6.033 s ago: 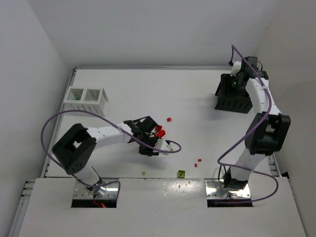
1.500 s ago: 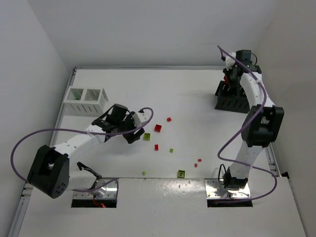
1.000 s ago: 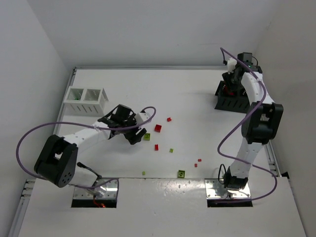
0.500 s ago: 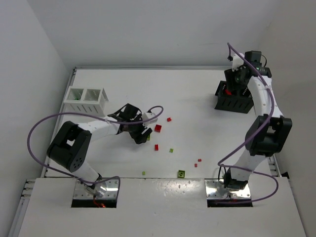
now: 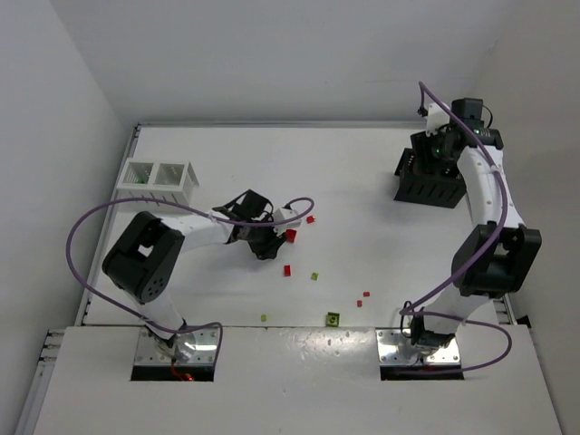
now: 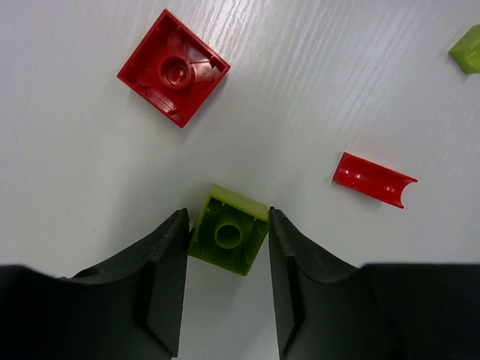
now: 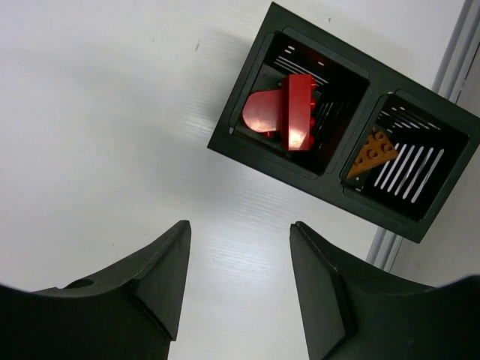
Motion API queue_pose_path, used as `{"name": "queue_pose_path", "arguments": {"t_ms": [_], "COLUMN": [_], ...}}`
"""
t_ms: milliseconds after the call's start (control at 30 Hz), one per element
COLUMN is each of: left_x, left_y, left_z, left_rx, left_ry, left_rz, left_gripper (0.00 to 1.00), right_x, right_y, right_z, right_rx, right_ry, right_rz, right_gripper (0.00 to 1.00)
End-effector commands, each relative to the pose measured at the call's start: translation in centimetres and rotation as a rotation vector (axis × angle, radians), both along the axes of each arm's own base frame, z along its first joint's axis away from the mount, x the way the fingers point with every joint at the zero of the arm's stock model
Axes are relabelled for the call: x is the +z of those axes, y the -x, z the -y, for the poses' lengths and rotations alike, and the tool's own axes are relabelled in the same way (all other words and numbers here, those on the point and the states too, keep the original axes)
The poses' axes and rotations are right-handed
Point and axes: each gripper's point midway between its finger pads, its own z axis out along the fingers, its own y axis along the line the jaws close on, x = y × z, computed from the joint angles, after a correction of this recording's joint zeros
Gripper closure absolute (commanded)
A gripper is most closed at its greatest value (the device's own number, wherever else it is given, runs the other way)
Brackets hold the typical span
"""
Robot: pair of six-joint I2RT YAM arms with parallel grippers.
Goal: Sort the legos into containers by color
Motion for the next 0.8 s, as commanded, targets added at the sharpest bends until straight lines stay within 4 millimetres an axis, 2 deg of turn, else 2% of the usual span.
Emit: {"name": "queue_pose_path", "arguments": {"t_ms": [0,133,200,233,267,300,333,367,400,433,467,533,567,600,633,667,700,733,767], "left_x": [0.2,0.7,3.4,6.1,7.8,10.3,10.7,13.9,15.7,16.7,19.8,21.5,22.8,23.3,22.8,23.7,22.3,23.2,22.6], "left_y": [-0.4,-0.3,-1.5,-2.8,-3.7,-5.4,-5.5,-7.4,-8.4,-9.4,-10.9,-12.6,-13.8,-14.5,-15.2,-16.0,-16.6,-16.9,-17.6], "left_z": [0.6,0.0,-0.5,-1.4,-2.1,-3.8,-5.2,-6.1,-7.4,-10.3,-11.5,-14.4,-17.3,-18.7,-19.8,-22.1,-24.2,-24.2,-25.6], "left_rx": [-0.015,-0.014,0.009,0.05,0.07,0.127,0.149,0.193,0.226,0.291,0.332,0.403,0.479,0.514,0.541,0.602,0.661,0.662,0.698], "left_ry": [-0.01,-0.029,-0.009,0.017,0.027,0.022,0.009,0.026,0.019,0.0,0.018,0.004,-0.011,-0.021,-0.033,-0.034,-0.045,-0.039,-0.029], "left_rz": [0.025,0.034,0.093,0.139,0.168,0.207,0.205,0.268,0.3,0.298,0.356,0.394,0.422,0.437,0.418,0.428,0.38,0.401,0.372], "left_gripper": [0.61,0.7,0.72,0.72,0.72,0.72,0.72,0.72,0.72,0.72,0.72,0.72,0.72,0.72,0.72,0.72,0.72,0.72,0.72], "right_x": [1.7,2.0,2.2,1.8,1.2,0.1,-0.5,-1.1,-1.7,-3.0,-3.4,-5.0,-5.1,-6.2,-6.8,-7.1,-8.1,-8.5,-9.2], "right_y": [0.5,0.7,1.0,1.5,2.0,3.3,3.9,4.6,5.0,6.3,7.0,9.3,10.1,11.4,11.8,12.3,13.2,13.6,14.7], "right_z": [-0.7,-0.9,-1.7,-2.7,-3.7,-4.8,-5.5,-5.7,-6.4,-7.4,-7.8,-10.3,-11.3,-13.0,-13.7,-14.4,-15.5,-16.0,-16.9], "right_rx": [0.007,0.013,0.045,0.085,0.126,0.188,0.224,0.242,0.268,0.314,0.335,0.408,0.438,0.493,0.516,0.532,0.566,0.572,0.607], "right_ry": [-0.019,-0.026,-0.035,-0.077,-0.104,-0.139,-0.151,-0.161,-0.168,-0.183,-0.179,-0.204,-0.21,-0.209,-0.197,-0.19,-0.174,-0.169,-0.156], "right_rz": [0.042,0.043,0.043,0.025,0.001,-0.045,-0.07,-0.094,-0.11,-0.152,-0.163,-0.217,-0.222,-0.254,-0.263,-0.269,-0.292,-0.304,-0.335], "right_gripper": [0.44,0.44,0.44,0.44,0.44,0.44,0.44,0.44,0.44,0.44,0.45,0.45,0.45,0.45,0.45,0.45,0.45,0.45,0.45]}}
